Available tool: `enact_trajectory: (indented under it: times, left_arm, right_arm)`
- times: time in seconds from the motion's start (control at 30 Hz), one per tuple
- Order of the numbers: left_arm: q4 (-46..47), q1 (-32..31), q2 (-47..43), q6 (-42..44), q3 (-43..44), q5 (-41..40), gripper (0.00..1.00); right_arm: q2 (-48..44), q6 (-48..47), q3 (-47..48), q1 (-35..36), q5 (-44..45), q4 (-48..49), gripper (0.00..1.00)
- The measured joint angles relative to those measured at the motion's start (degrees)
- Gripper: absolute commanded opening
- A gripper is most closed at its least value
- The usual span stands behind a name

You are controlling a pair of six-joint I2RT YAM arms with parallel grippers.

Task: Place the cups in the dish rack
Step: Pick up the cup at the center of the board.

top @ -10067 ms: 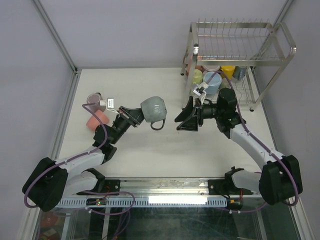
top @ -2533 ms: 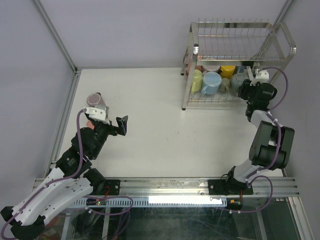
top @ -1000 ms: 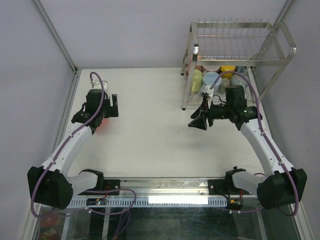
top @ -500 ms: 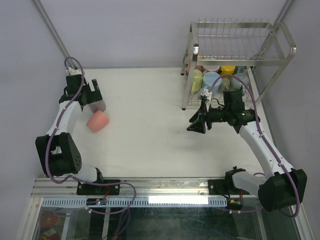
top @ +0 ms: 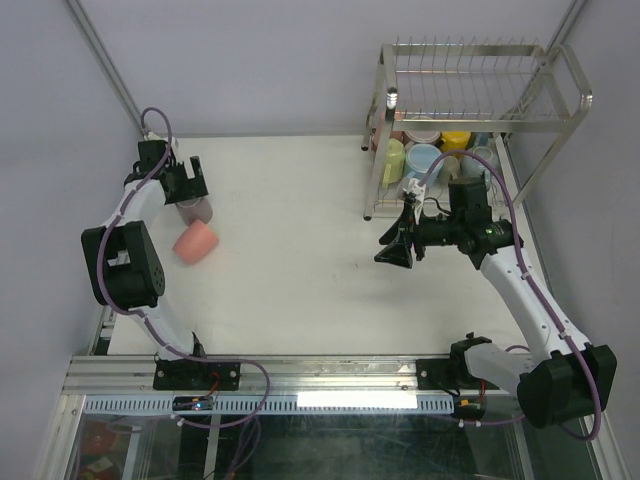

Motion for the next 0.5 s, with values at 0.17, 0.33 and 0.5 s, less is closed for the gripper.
enact_trajectory:
  times: [0.17, 0.33, 0.5]
  left_arm:
    - [-0.1, 0.0, 2.7, 0.6, 1.5, -0.3, 0.99]
    - [-1.0, 0.0, 6.0, 0.7, 2.1, -0.6, 0.99]
    - [-1.9, -0.6, 8.2, 0.8, 3.6, -1.6, 0.93]
  right_arm:
    - [0.0, -0.1, 0.0, 0.0, -0.2, 0.0, 0.57]
    - [0.1, -0.1, 0.0, 0.0, -0.6, 0.0, 0.57]
    - [0.3, -0.1, 0.0, 0.0, -0.9, 0.0, 0.57]
